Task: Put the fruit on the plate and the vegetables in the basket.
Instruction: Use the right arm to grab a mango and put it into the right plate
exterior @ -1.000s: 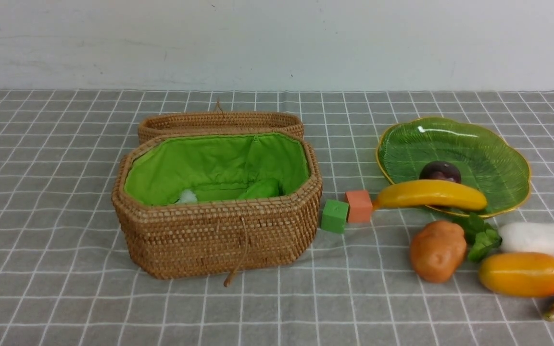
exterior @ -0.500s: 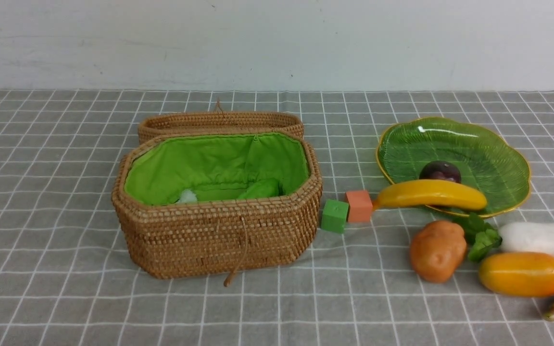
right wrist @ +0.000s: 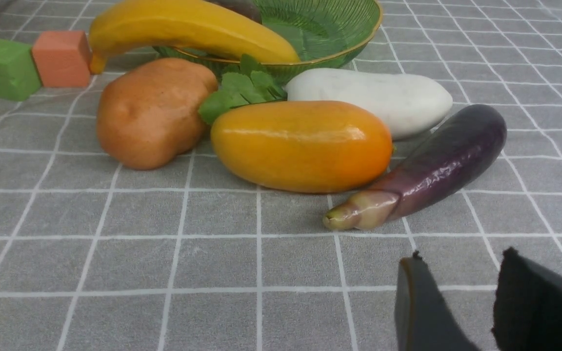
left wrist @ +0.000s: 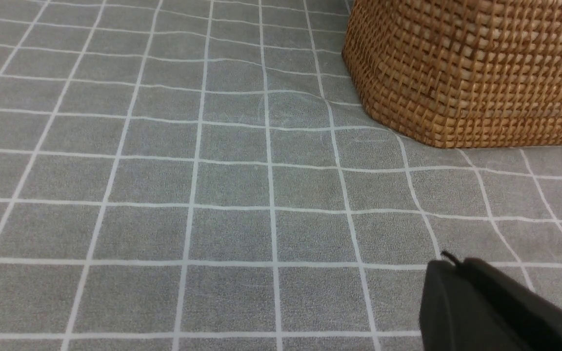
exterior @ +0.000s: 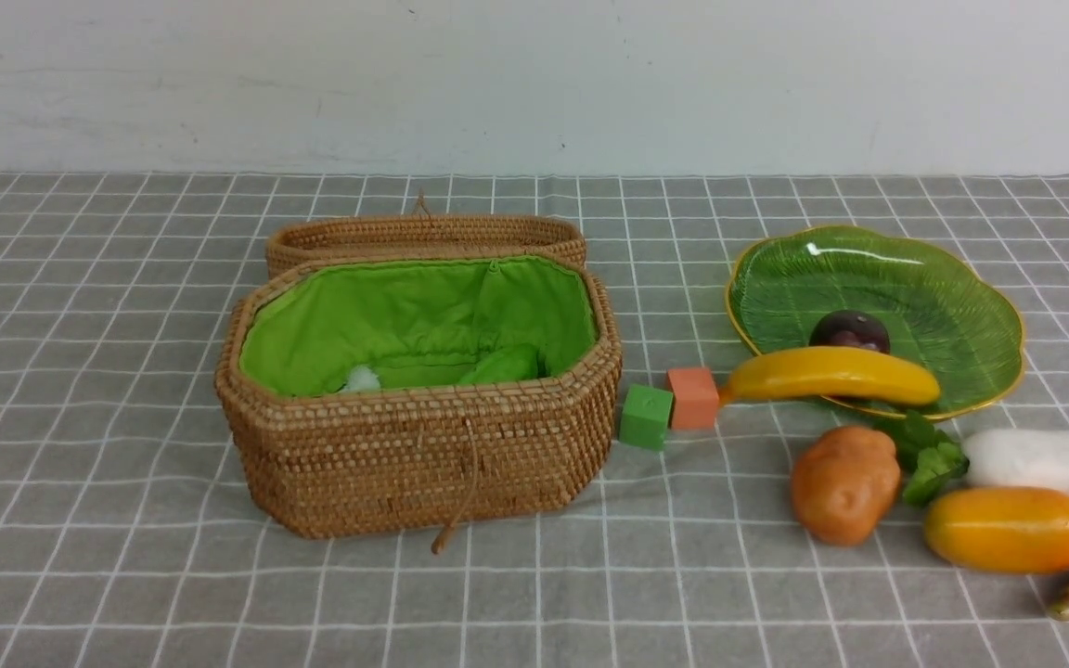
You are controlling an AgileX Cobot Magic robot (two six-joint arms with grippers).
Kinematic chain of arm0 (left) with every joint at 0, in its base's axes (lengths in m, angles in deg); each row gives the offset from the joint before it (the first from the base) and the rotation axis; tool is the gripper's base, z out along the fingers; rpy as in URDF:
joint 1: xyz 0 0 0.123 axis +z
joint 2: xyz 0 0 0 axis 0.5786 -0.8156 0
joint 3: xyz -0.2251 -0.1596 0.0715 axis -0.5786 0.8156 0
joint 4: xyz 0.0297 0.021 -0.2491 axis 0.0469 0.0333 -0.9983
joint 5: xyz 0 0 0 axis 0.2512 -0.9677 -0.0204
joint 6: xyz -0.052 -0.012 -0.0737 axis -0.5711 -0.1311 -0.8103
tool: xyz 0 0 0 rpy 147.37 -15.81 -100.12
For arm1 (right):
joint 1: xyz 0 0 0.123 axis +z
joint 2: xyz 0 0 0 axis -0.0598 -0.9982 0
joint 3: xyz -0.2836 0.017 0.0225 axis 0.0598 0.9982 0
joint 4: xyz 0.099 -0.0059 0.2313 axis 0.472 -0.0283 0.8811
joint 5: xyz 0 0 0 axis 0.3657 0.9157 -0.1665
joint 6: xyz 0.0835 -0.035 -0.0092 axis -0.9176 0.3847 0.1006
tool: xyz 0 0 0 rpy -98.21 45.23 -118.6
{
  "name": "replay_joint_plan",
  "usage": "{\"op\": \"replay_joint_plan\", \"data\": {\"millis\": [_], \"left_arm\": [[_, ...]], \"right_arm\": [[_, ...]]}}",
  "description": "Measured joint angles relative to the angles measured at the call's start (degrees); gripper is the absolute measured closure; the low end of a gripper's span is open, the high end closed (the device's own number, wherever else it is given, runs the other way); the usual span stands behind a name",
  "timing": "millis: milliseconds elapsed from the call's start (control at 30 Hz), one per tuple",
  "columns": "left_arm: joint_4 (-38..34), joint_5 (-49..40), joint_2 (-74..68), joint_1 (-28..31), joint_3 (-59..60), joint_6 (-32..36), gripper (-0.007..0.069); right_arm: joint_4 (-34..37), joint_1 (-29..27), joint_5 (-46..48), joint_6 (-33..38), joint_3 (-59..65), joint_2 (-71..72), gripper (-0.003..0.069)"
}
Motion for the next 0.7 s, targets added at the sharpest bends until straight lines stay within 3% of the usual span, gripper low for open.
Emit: {"op": "replay_joint_plan", "data": {"millis": [400, 700], "left_arm": [[0.0, 0.0, 0.0, 0.0, 0.0, 0.0, 0.0617], [0.0, 0.0, 0.0, 0.0, 0.0, 0.0, 0.0612]], "right_arm": [[-1.53, 0.0, -3.91, 0.0, 0.44, 0.0, 0.0419], [-0.66, 0.0, -17.84, -1.44, 0.44, 0.0, 0.0419]]}}
